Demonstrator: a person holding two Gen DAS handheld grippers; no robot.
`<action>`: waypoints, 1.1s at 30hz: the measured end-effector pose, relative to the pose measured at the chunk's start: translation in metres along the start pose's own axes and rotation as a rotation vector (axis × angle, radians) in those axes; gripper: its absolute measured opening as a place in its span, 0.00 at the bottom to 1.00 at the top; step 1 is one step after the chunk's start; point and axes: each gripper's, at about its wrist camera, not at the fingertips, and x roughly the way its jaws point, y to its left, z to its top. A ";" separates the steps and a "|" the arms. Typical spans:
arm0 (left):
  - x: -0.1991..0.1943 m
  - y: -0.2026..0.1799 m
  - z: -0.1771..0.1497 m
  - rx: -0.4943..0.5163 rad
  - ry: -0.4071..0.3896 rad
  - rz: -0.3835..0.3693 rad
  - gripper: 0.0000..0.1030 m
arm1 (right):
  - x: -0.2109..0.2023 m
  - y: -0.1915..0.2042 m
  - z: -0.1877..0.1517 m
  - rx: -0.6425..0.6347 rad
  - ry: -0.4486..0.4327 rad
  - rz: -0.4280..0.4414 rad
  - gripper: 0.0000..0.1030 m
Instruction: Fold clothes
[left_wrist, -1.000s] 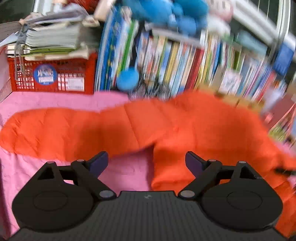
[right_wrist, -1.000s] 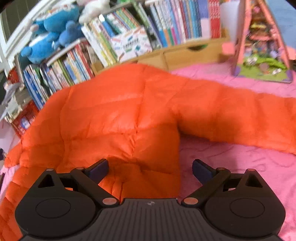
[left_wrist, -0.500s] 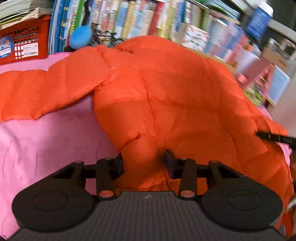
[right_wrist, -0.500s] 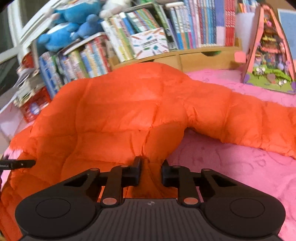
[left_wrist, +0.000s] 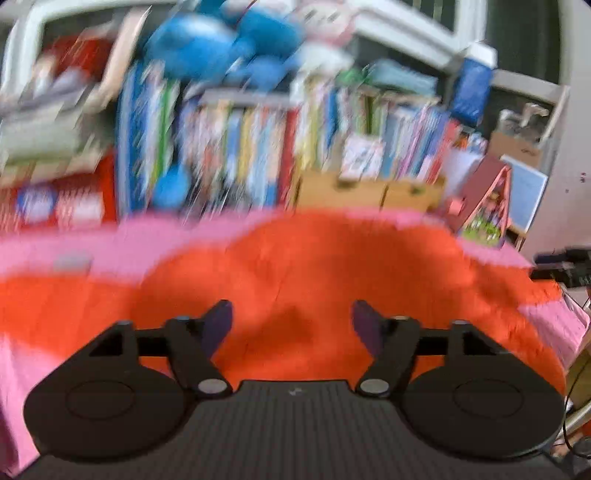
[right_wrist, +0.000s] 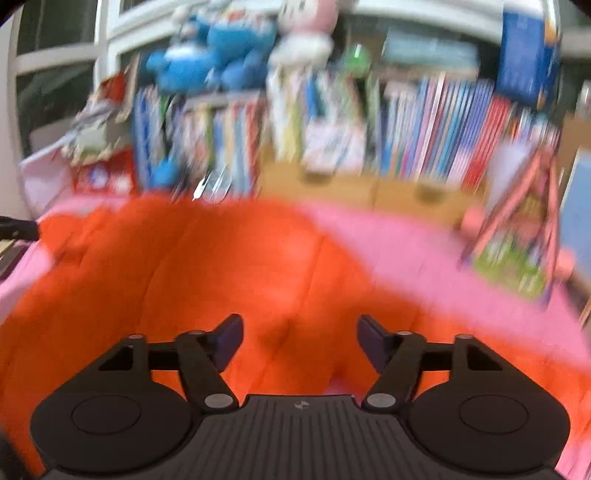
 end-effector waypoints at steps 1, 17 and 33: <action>0.011 -0.005 0.006 0.012 -0.008 -0.018 0.75 | 0.011 0.003 0.013 0.002 -0.020 -0.018 0.70; 0.132 -0.053 -0.066 0.153 0.164 -0.107 0.83 | 0.276 0.015 0.087 0.298 0.255 0.039 0.86; 0.134 -0.037 -0.067 0.009 0.168 -0.221 0.95 | 0.235 0.072 0.148 -0.069 -0.166 -0.062 0.67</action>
